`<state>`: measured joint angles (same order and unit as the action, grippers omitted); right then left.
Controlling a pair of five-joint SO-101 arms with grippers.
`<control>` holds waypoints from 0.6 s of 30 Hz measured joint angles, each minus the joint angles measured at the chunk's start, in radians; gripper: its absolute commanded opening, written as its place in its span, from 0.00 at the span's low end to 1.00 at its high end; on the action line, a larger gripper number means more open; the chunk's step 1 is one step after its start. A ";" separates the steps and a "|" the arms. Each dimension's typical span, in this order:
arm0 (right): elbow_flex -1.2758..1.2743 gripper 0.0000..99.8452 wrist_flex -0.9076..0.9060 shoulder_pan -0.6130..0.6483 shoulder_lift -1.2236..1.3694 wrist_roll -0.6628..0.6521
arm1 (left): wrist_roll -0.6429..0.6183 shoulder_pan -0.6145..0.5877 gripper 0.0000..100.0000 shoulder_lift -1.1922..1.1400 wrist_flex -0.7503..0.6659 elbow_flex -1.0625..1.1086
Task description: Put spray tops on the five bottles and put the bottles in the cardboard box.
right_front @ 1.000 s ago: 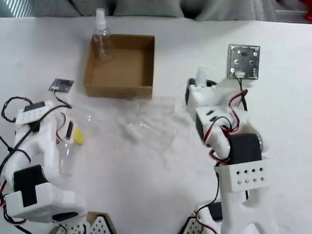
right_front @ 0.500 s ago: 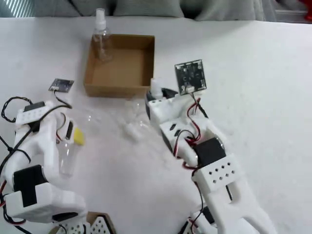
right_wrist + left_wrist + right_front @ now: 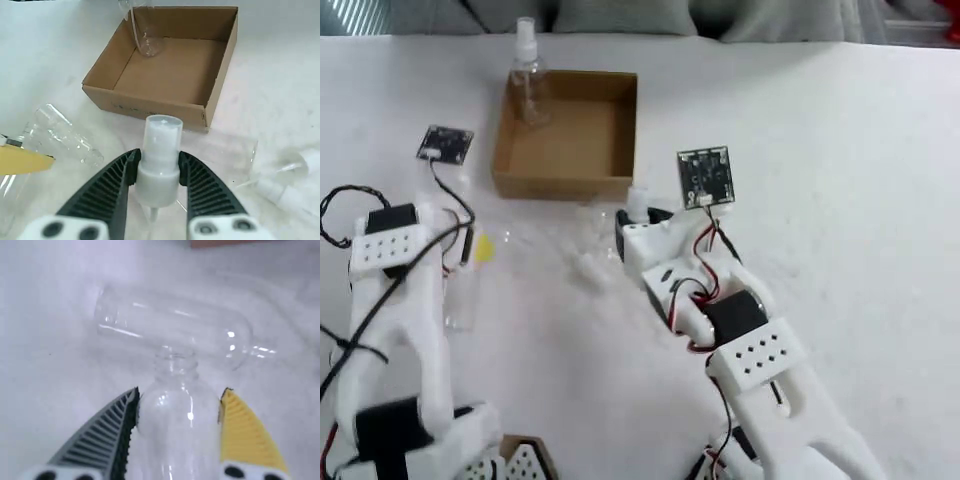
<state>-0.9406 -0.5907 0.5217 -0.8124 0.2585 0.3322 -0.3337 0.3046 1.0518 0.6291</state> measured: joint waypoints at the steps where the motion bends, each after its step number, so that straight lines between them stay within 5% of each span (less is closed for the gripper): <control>1: -0.005 0.02 0.008 0.000 0.000 0.000 | -0.012 0.018 0.20 0.051 0.011 0.000; 12: -0.009 0.02 0.015 0.002 0.000 0.000 | -0.089 0.092 0.20 0.531 0.029 0.000; 18: -0.009 0.02 0.015 0.002 0.000 0.002 | -0.092 0.092 0.20 0.683 -0.138 0.100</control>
<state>-0.9498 -0.5754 0.5232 -0.8124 0.2601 0.2401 -0.2417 0.9874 0.9137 0.7288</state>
